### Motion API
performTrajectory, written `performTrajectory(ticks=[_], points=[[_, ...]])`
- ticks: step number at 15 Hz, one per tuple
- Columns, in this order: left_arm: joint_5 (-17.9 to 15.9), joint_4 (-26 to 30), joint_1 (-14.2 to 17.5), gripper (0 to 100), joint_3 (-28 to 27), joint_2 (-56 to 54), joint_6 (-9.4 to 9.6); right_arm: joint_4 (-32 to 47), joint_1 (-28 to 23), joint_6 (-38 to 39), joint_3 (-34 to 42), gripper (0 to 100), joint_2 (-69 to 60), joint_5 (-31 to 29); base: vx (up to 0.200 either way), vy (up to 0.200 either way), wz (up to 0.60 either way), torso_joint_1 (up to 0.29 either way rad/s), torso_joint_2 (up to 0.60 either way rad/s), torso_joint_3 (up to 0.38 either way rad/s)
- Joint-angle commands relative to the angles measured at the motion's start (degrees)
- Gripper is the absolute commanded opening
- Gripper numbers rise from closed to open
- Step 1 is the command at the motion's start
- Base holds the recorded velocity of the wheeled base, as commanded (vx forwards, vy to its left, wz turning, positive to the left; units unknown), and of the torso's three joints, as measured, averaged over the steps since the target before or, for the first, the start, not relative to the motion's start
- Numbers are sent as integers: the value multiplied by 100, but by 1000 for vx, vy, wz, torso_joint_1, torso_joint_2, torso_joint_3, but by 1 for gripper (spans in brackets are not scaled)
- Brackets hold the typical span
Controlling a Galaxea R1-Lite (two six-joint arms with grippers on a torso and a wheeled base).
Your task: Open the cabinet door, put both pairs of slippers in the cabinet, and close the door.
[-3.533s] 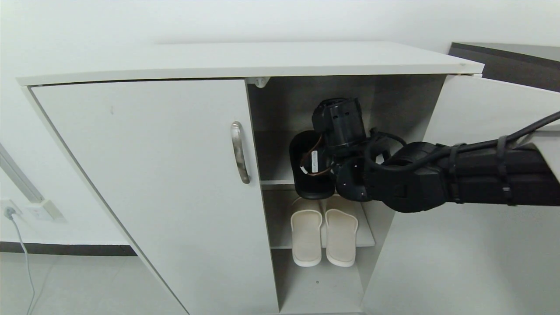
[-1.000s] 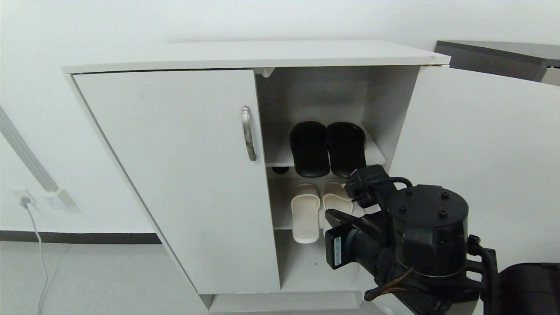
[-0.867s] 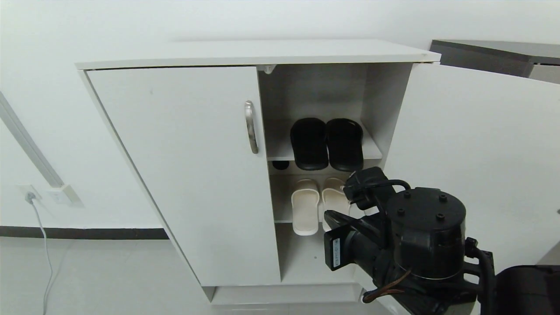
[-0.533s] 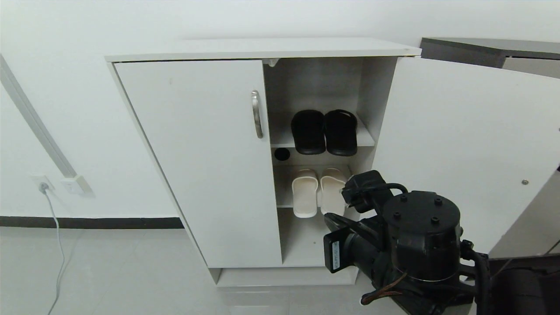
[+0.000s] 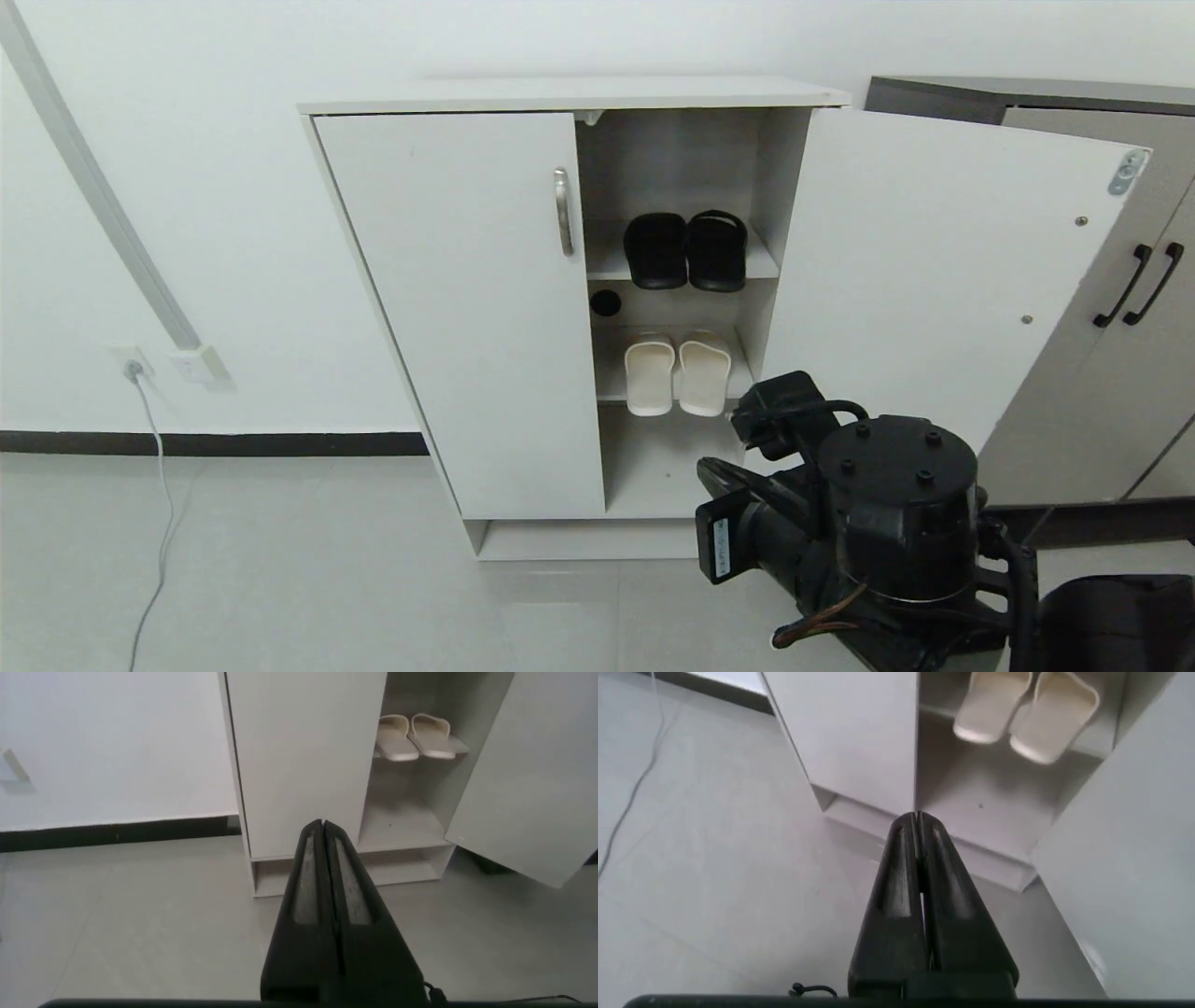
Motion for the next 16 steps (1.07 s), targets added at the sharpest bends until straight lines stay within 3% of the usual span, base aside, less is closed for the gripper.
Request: performTrajectory(ticks=[1, 16], points=[[0, -1, 1, 0, 1, 7, 0, -16, -10, -17, 90, 0, 20, 0, 0, 0, 0, 0, 0, 0], [9, -1, 1, 0, 1, 7, 0, -139, -107, -52, 196, 0, 126, 26, 0, 0, 0, 0, 0, 0]])
